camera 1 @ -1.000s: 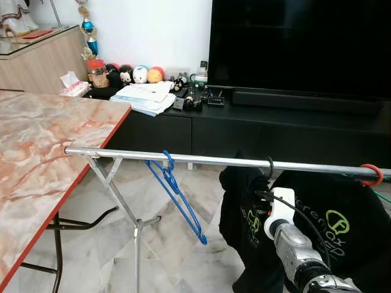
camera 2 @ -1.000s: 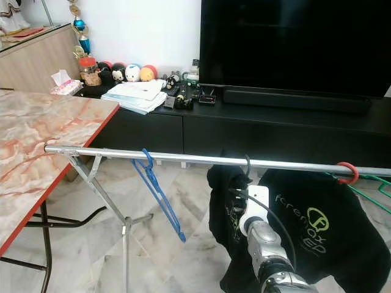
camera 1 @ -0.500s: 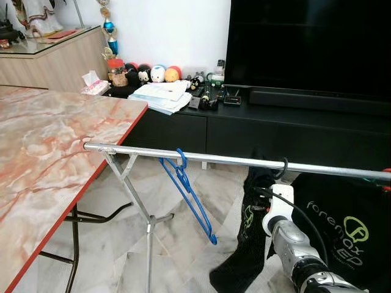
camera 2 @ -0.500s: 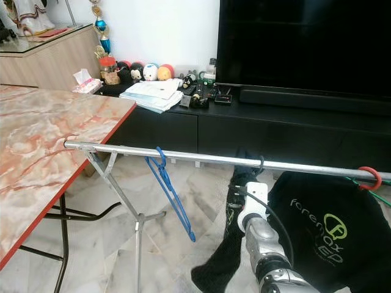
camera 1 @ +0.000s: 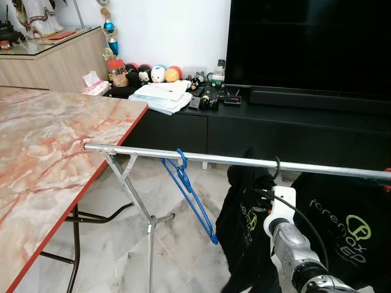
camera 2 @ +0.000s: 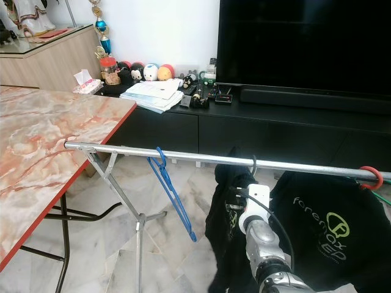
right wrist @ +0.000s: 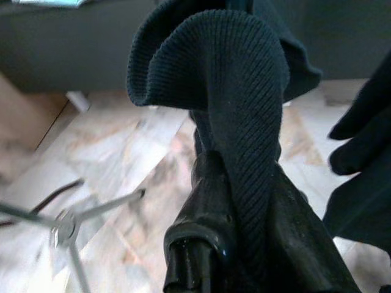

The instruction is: Hang hanger

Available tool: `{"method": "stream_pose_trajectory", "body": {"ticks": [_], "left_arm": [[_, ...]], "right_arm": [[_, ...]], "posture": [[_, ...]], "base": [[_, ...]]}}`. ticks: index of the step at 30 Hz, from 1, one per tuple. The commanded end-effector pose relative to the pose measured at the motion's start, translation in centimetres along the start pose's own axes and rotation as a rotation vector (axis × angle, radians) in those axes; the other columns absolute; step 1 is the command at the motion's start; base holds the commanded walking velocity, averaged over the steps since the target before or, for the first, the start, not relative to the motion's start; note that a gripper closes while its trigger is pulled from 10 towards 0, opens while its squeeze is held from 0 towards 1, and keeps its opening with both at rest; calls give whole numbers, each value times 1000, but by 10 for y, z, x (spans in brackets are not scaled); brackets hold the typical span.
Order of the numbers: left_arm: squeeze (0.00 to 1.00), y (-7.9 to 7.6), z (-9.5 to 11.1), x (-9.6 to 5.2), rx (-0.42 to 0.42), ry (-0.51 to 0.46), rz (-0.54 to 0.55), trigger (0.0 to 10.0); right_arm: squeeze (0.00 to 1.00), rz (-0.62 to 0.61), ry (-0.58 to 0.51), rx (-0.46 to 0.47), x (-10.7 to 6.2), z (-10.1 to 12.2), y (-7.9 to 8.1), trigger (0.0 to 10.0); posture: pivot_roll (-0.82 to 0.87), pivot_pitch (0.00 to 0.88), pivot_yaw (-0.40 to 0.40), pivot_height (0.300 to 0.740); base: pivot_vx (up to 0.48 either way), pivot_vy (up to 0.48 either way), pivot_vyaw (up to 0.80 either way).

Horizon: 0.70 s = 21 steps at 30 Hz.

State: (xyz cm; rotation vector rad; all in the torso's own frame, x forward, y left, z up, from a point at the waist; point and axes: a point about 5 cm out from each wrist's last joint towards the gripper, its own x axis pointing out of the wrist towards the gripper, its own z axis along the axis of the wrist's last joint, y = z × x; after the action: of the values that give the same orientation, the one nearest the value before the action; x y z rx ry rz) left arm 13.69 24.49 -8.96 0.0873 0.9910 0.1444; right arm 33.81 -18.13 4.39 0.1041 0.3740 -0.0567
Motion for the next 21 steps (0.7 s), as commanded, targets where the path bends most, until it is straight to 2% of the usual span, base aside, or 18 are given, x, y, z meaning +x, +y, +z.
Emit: {"method": "stream_pose_trajectory", "body": {"ticks": [1,3,7,10,15,21], "left_arm": [[0,4,-15,-4,-10,29,16,10000],[0,9,-23,-8,-29,35,25,10000],[0,14,-31,-12,-41,41,29,10000],[0,18,-25,-10,-50,37,32,10000],[0,7,-9,-3,-61,19,20,10000],[0,-8,-3,0,-60,3,3,10000]], "right_arm": [[0,-21,-110,29,1,16,-2,0],[0,-23,-142,25,0,18,-3,0],[0,-4,-137,-56,-3,11,-5,0],[0,12,-149,-94,-7,5,-7,0],[0,49,-145,-142,-13,-6,-10,0],[0,39,-151,-144,-22,-19,-16,0]], "posture": [[173,0,42,740],[166,0,35,740],[151,0,19,740],[143,0,8,740],[125,0,-1,740],[106,0,-2,740]], "base": [[0,0,0],[0,0,0],[0,0,0],[0,0,0],[0,0,0],[0,0,0]]}}
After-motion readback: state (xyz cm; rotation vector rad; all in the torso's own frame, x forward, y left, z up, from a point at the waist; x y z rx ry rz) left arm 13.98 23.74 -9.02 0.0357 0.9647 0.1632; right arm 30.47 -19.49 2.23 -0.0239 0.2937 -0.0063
